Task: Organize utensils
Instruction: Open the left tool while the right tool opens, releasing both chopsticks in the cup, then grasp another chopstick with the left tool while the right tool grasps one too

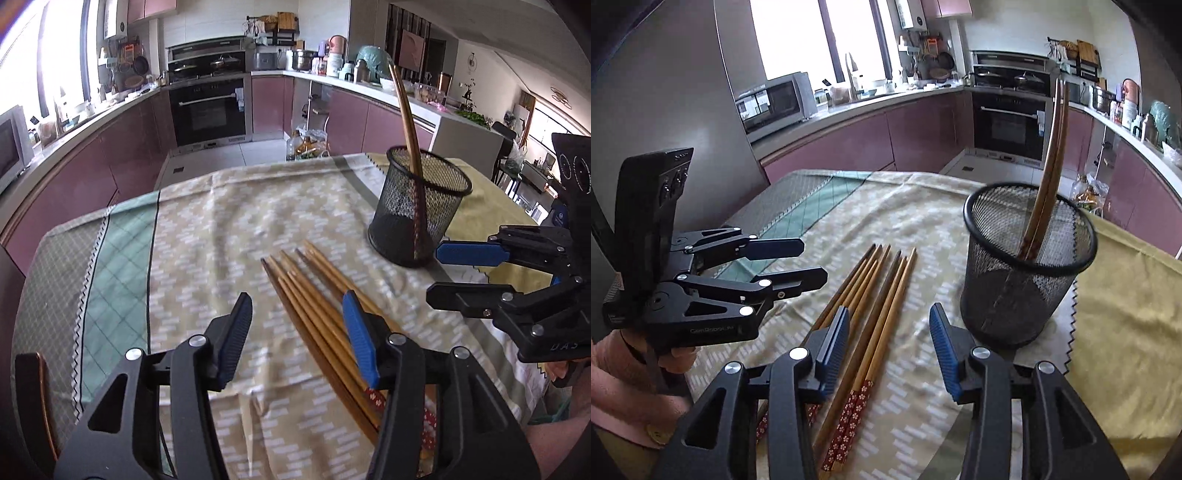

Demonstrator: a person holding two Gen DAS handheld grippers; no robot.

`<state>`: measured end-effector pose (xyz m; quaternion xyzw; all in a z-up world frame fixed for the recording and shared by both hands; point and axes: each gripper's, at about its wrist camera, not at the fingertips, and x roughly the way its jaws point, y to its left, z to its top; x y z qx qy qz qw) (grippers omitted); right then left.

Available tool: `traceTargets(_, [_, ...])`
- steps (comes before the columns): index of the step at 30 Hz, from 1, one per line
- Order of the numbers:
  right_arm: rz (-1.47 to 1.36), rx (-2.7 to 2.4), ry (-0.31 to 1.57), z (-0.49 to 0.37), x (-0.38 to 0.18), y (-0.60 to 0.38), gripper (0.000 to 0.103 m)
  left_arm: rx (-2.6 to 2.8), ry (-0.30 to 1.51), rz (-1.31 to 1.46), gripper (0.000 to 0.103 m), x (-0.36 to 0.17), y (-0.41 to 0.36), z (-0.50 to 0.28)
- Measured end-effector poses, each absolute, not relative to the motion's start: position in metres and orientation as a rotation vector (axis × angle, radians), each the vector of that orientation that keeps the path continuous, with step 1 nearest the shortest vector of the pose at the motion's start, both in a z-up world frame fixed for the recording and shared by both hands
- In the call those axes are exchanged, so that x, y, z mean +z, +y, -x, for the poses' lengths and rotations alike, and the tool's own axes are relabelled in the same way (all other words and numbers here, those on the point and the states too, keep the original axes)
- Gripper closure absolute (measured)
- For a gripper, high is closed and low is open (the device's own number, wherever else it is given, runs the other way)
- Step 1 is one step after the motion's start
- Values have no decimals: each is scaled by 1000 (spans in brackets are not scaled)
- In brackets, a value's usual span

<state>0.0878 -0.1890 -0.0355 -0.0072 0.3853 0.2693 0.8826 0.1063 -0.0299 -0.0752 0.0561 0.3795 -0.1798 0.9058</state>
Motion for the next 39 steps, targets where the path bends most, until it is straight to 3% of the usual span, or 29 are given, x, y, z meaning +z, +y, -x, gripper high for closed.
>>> traceTargets(7, [17,528,891,-89,-63,-179,64,-367,856,-113,54,-99,-30,-97])
traceTargets(21, [58,471,917,-91,-66,-176,68,-372,899,-110,54,-105,-30,-94])
traceTargets(39, [144,440,932,-105,-71,-154,75,-386,943,-83,69,-104,-24,-111])
